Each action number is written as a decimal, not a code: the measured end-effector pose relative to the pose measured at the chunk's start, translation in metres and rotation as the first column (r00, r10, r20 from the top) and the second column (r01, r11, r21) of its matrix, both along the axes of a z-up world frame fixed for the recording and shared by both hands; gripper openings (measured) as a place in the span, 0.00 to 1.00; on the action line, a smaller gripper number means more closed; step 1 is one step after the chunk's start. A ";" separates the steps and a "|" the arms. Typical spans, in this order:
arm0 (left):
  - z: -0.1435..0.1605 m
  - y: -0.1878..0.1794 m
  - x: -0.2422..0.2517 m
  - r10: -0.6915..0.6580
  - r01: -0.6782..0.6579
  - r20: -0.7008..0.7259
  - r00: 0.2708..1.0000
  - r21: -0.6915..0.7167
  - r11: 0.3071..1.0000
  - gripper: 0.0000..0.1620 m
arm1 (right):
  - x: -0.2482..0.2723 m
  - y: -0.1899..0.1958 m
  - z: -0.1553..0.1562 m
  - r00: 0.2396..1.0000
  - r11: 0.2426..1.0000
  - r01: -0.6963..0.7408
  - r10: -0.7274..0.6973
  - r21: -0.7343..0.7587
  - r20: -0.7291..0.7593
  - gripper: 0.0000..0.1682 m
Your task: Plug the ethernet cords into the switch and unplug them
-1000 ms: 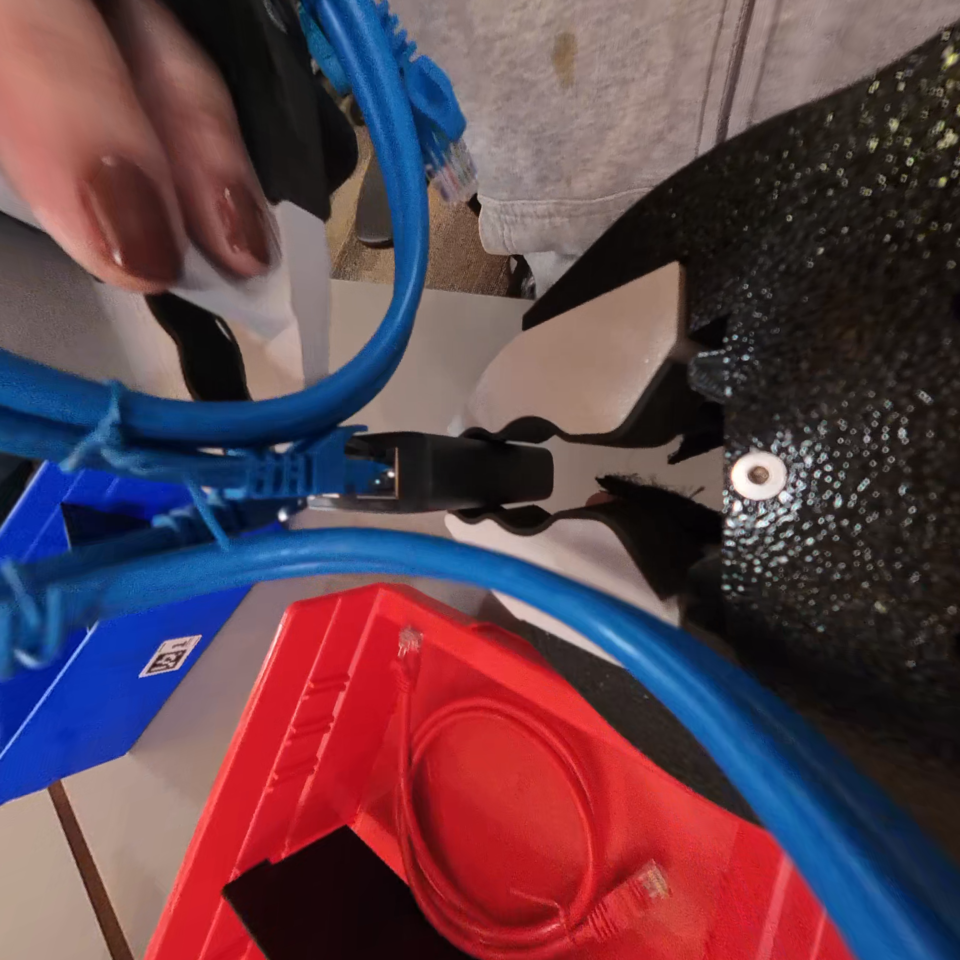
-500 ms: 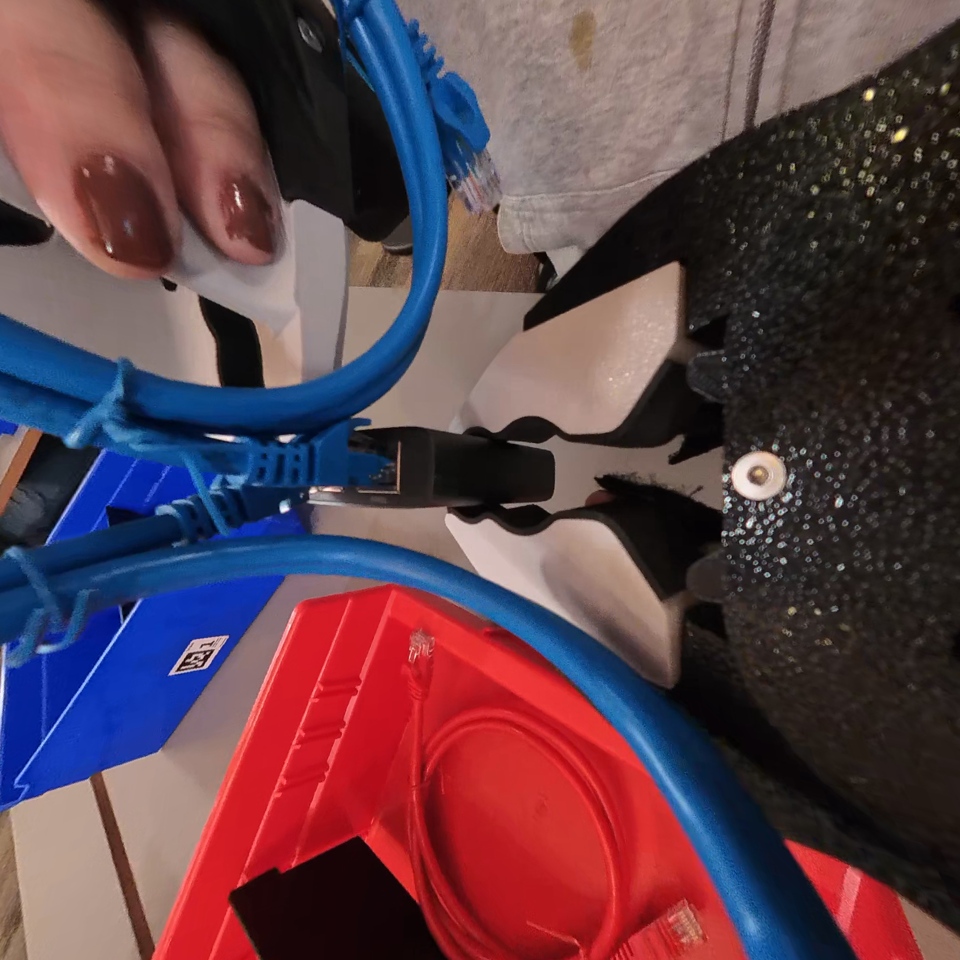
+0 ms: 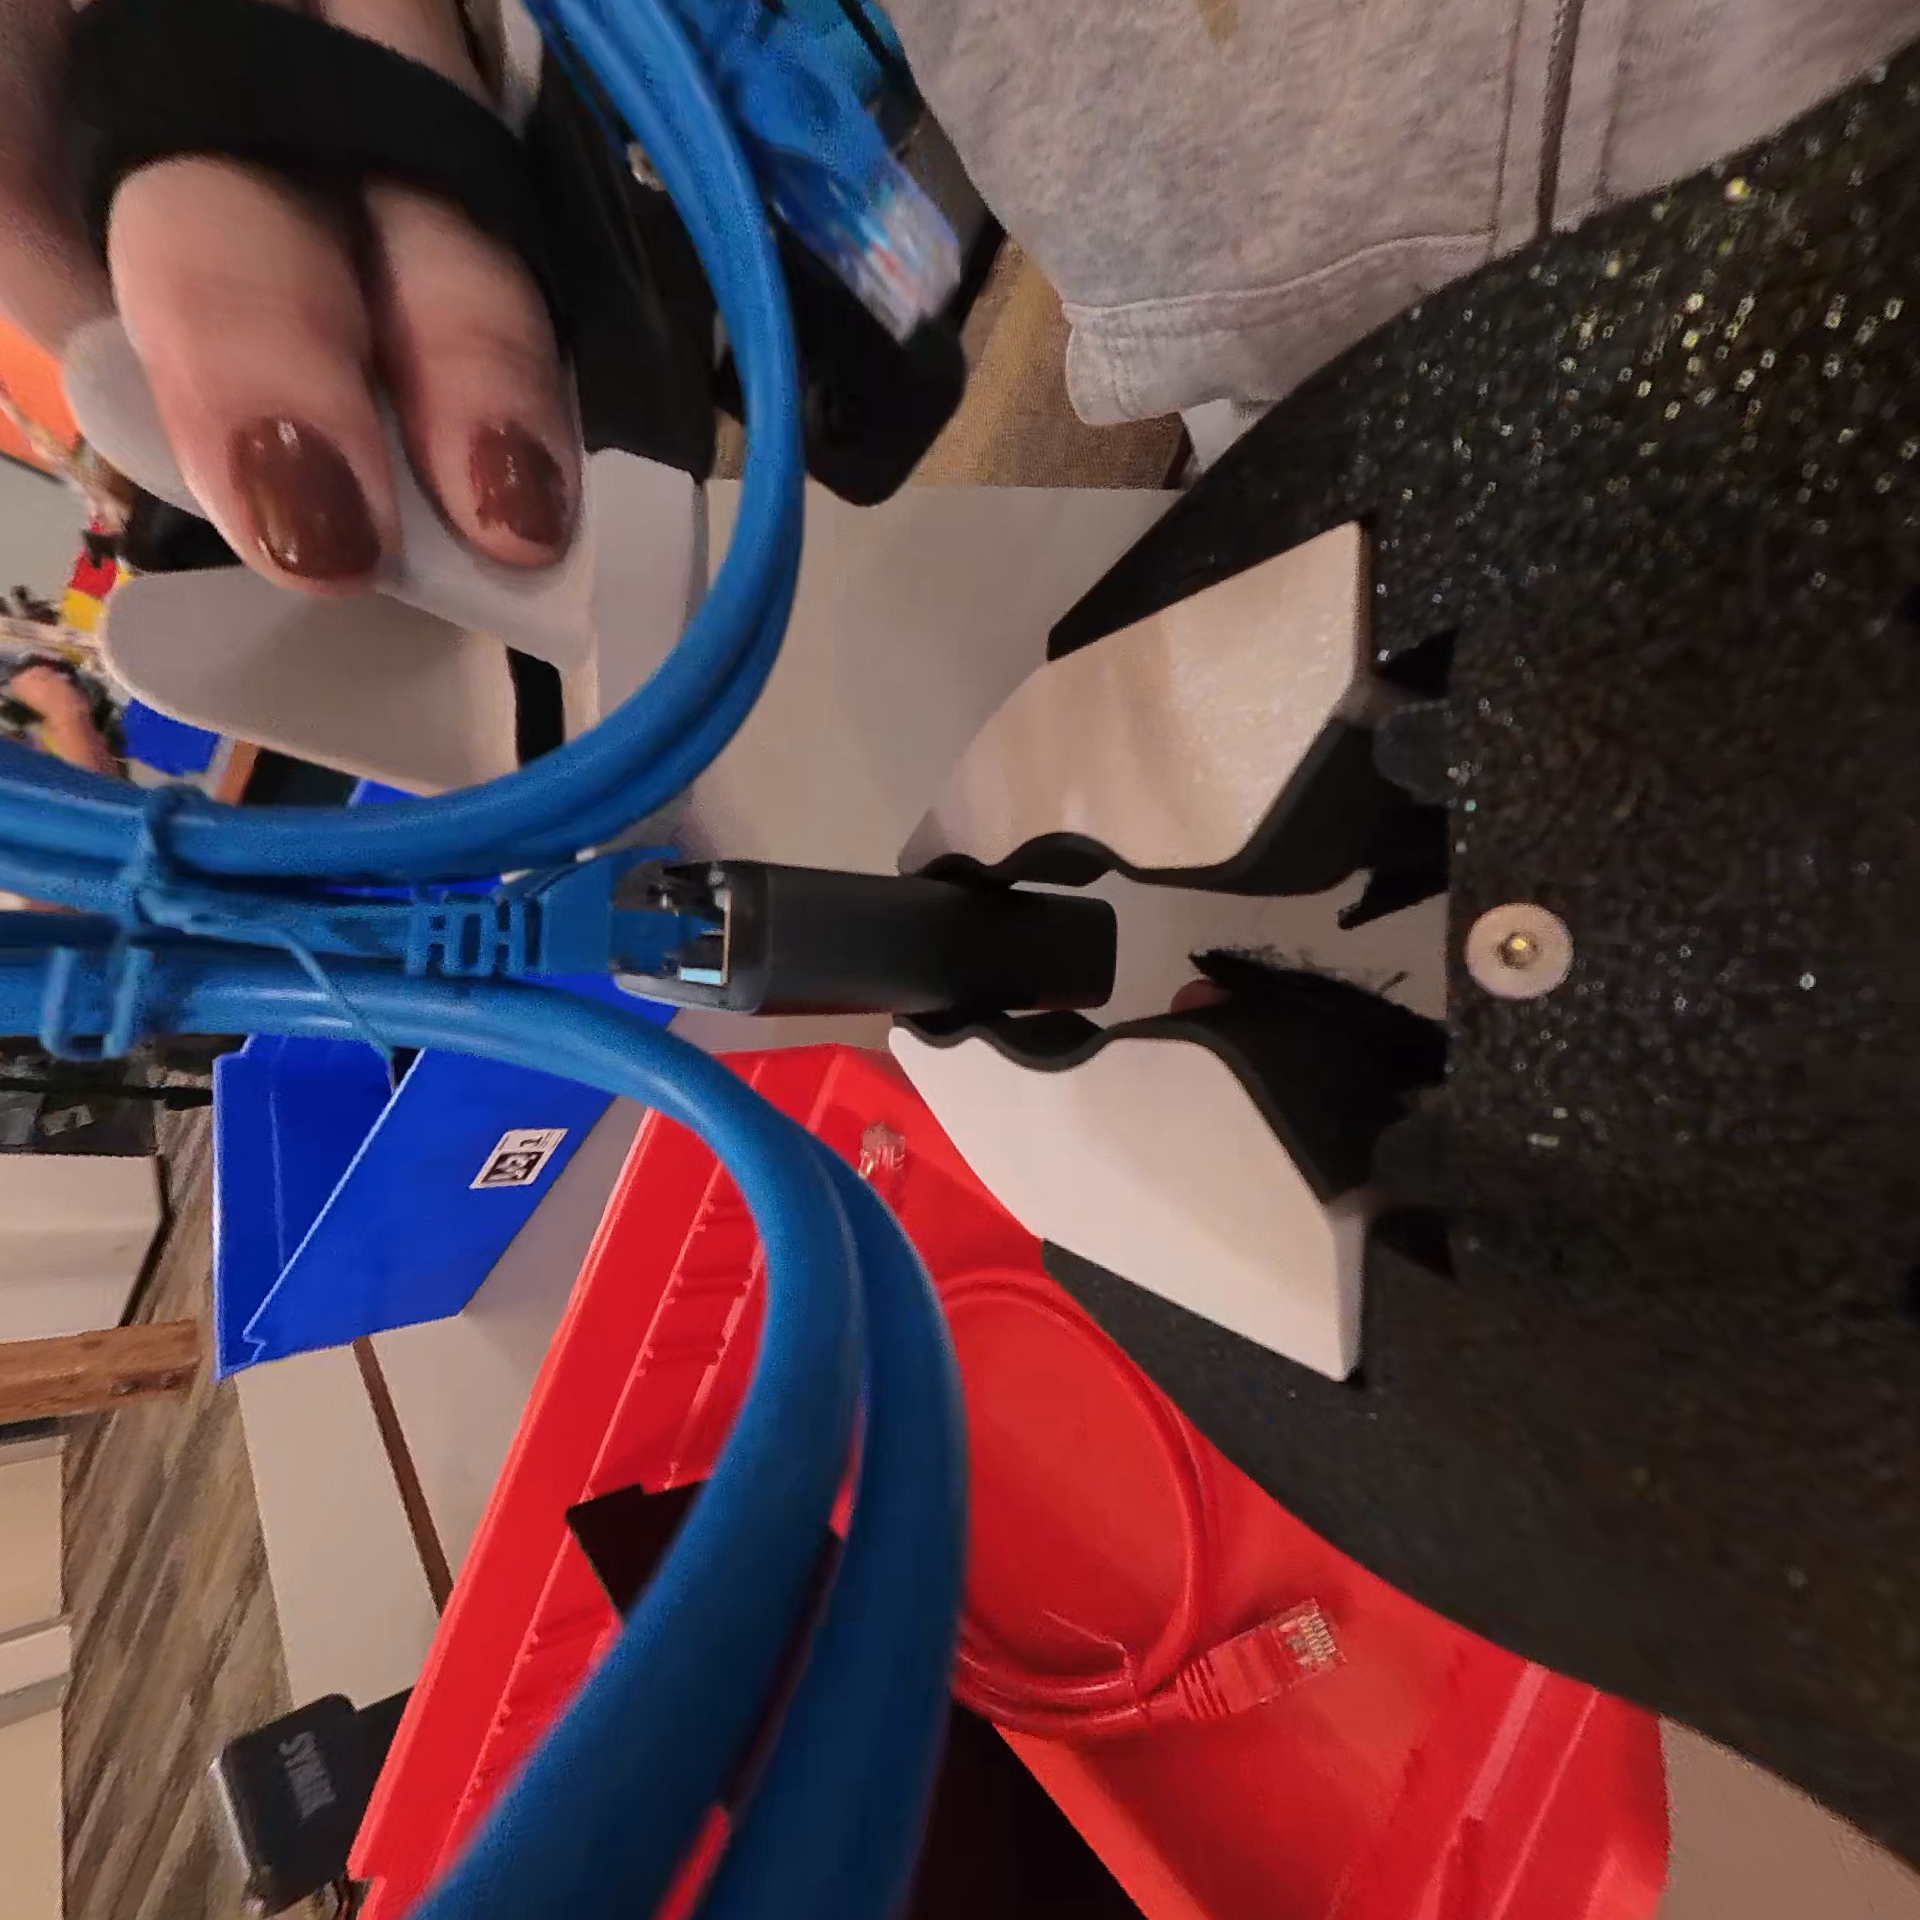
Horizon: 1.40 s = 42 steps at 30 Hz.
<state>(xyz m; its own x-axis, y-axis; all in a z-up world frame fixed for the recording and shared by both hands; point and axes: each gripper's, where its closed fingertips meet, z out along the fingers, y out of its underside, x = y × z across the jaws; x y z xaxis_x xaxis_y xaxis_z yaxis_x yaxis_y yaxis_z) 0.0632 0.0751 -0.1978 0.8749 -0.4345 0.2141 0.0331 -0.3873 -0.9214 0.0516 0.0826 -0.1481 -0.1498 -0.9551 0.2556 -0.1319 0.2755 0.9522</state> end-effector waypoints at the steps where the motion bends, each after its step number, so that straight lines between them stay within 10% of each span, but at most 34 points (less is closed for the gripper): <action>1: 0.001 0.000 -0.001 0.007 -0.007 0.016 1.000 0.010 1.000 0.12 | -0.001 0.002 -0.001 1.000 1.000 0.013 -0.013 -0.005 -0.007 0.05; 13: 0.011 0.001 -0.016 0.050 -0.043 -0.037 0.998 0.154 0.987 0.12 | -0.013 0.001 0.011 0.997 0.989 0.017 -0.027 -0.148 -0.068 0.07; 21: 0.031 -0.007 -0.025 0.030 -0.016 -0.049 0.998 0.269 0.963 0.13 | -0.006 0.015 0.045 0.980 0.850 0.019 -0.120 -0.527 -0.159 0.15; 23: 0.032 -0.009 -0.029 0.015 -0.015 0.003 1.000 0.274 0.962 0.12 | 0.000 0.023 0.043 0.981 0.712 0.036 -0.159 -0.701 -0.111 0.13; 26: 0.028 -0.013 -0.028 -0.019 0.020 -0.005 1.000 0.278 0.960 0.12 | 0.004 0.028 0.037 0.979 0.270 0.131 -0.189 -0.954 0.081 0.12; 29: 0.029 -0.014 -0.016 -0.072 0.077 -0.029 0.997 0.301 0.950 0.12 | 0.001 0.013 0.036 0.951 -0.259 0.290 -0.031 -0.921 0.308 0.12; 31: 0.028 -0.014 -0.009 -0.095 0.103 -0.040 0.995 0.298 0.949 0.12 | -0.001 -0.001 0.042 0.917 -0.474 0.389 0.119 -0.790 0.380 0.13; 42: 0.030 -0.018 0.002 -0.146 0.145 -0.021 0.989 0.309 0.940 0.12 | 0.002 -0.031 0.046 0.712 -0.663 0.685 0.519 -0.302 0.474 0.13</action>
<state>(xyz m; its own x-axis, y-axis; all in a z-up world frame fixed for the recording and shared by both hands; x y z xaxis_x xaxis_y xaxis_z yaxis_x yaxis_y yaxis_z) 0.0649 0.0571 -0.1680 0.7969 -0.6019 0.0504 -0.0005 -0.0841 -0.9965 0.0531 0.0512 -0.1017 -0.7202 0.6937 0.0061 0.2447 0.2622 -0.9335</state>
